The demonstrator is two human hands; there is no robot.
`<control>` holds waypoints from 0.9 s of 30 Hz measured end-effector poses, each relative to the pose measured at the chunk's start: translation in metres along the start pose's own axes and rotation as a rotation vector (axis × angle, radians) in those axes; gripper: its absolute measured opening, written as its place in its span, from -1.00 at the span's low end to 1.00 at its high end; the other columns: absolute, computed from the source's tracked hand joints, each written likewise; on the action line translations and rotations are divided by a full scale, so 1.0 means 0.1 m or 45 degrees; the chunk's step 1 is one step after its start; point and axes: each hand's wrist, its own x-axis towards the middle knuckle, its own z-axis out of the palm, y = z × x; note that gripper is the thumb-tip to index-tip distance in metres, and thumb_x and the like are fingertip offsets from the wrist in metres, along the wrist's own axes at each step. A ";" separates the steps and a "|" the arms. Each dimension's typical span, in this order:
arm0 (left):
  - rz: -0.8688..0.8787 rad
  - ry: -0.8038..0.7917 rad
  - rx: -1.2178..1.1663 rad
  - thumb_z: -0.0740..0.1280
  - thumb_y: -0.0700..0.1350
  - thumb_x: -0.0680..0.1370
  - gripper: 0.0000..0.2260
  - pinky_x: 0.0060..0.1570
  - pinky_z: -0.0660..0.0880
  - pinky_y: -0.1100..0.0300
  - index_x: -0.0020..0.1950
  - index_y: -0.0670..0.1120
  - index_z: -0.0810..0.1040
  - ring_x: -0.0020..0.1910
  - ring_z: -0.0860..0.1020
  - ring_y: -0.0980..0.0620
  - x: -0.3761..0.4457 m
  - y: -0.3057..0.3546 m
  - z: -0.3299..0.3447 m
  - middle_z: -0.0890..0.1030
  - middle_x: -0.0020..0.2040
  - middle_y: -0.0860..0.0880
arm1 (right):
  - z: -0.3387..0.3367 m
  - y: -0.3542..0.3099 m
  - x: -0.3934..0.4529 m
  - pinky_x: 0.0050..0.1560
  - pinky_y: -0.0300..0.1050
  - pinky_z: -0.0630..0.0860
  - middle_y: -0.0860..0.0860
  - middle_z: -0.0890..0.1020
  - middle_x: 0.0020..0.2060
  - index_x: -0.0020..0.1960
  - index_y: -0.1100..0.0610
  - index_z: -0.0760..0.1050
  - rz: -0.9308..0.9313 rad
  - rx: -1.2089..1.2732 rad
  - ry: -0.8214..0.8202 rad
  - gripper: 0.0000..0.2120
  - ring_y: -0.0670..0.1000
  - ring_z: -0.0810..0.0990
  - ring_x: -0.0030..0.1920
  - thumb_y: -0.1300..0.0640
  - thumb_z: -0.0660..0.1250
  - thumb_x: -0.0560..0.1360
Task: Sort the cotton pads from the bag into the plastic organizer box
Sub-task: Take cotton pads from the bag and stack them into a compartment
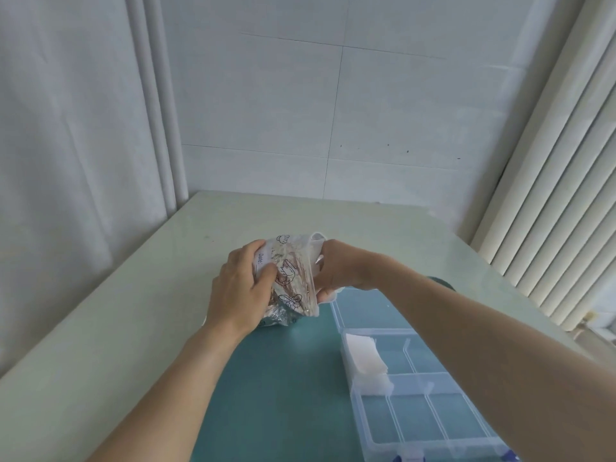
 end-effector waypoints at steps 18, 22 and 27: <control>-0.020 0.006 -0.036 0.29 0.02 0.60 -0.60 0.30 0.37 -0.04 0.44 0.07 0.38 0.14 0.50 -0.07 0.02 -0.03 0.01 0.46 0.25 -0.02 | -0.09 0.07 -0.08 -0.37 -0.17 0.35 0.08 0.58 -0.28 0.02 0.21 0.55 0.224 -0.370 0.427 -0.53 0.06 0.48 -0.33 -0.13 0.57 0.36; -0.021 0.020 -0.037 0.29 0.01 0.60 -0.60 0.28 0.39 -0.04 0.44 0.07 0.39 0.10 0.50 -0.07 0.01 -0.02 0.00 0.47 0.20 -0.03 | -0.04 0.14 -0.03 -0.36 -0.21 0.39 0.03 0.51 -0.30 0.04 0.22 0.56 0.346 -0.264 0.333 -0.58 0.02 0.48 -0.39 -0.11 0.50 0.43; -0.021 0.020 -0.040 0.29 0.02 0.60 -0.60 0.28 0.39 -0.02 0.44 0.08 0.38 0.10 0.50 -0.05 0.01 -0.01 0.00 0.46 0.23 0.00 | 0.00 0.27 0.04 -0.25 -0.14 0.46 0.11 0.55 -0.23 -0.09 0.19 0.55 0.290 -0.075 0.398 -0.76 0.08 0.51 -0.37 0.08 0.52 0.38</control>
